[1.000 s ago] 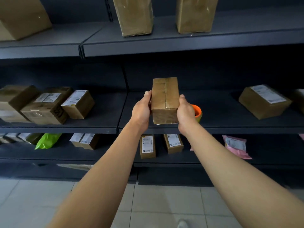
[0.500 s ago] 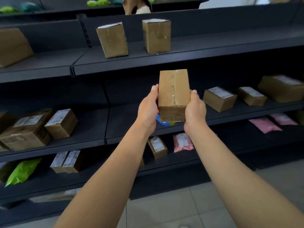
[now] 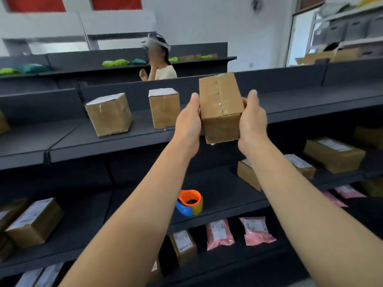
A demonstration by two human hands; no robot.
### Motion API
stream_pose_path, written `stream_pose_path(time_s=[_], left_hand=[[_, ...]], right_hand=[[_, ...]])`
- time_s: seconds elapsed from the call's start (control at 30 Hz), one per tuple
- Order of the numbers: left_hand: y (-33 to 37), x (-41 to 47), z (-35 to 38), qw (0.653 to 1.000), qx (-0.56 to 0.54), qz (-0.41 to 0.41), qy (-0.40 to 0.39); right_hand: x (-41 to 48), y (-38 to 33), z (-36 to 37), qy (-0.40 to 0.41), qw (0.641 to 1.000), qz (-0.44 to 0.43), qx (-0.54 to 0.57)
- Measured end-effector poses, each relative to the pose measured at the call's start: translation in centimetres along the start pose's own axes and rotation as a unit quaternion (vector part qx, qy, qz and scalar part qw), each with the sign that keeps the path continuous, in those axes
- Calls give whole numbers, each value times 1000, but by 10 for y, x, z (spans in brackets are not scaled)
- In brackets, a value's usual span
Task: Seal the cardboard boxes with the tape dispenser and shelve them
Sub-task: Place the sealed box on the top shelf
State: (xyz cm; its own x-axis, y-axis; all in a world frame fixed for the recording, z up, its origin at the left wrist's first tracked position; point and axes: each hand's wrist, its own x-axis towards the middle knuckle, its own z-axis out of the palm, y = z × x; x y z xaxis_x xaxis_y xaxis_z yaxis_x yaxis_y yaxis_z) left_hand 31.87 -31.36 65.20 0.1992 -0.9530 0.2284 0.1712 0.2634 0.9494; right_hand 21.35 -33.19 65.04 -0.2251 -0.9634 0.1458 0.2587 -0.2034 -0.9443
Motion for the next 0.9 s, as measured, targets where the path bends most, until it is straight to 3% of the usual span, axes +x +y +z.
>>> stream_pose_path(time_s=[0.3, 0.47, 0.7, 0.8, 0.9], left_hand=[[6, 110, 16, 993, 65, -10, 94], [-6, 145, 15, 987, 99, -42, 124], [-17, 154, 17, 985, 121, -66, 102], [-14, 149, 17, 981, 145, -20, 131], [-8, 142, 14, 961, 198, 123, 149]], right_hand=[[102, -11, 32, -118, 990, 52, -52], [147, 4, 46, -145, 983, 92, -60], [167, 14, 48, -147, 982, 85, -84], [165, 10, 44, -124, 986, 20, -109], [156, 2, 37, -105, 986, -64, -117]])
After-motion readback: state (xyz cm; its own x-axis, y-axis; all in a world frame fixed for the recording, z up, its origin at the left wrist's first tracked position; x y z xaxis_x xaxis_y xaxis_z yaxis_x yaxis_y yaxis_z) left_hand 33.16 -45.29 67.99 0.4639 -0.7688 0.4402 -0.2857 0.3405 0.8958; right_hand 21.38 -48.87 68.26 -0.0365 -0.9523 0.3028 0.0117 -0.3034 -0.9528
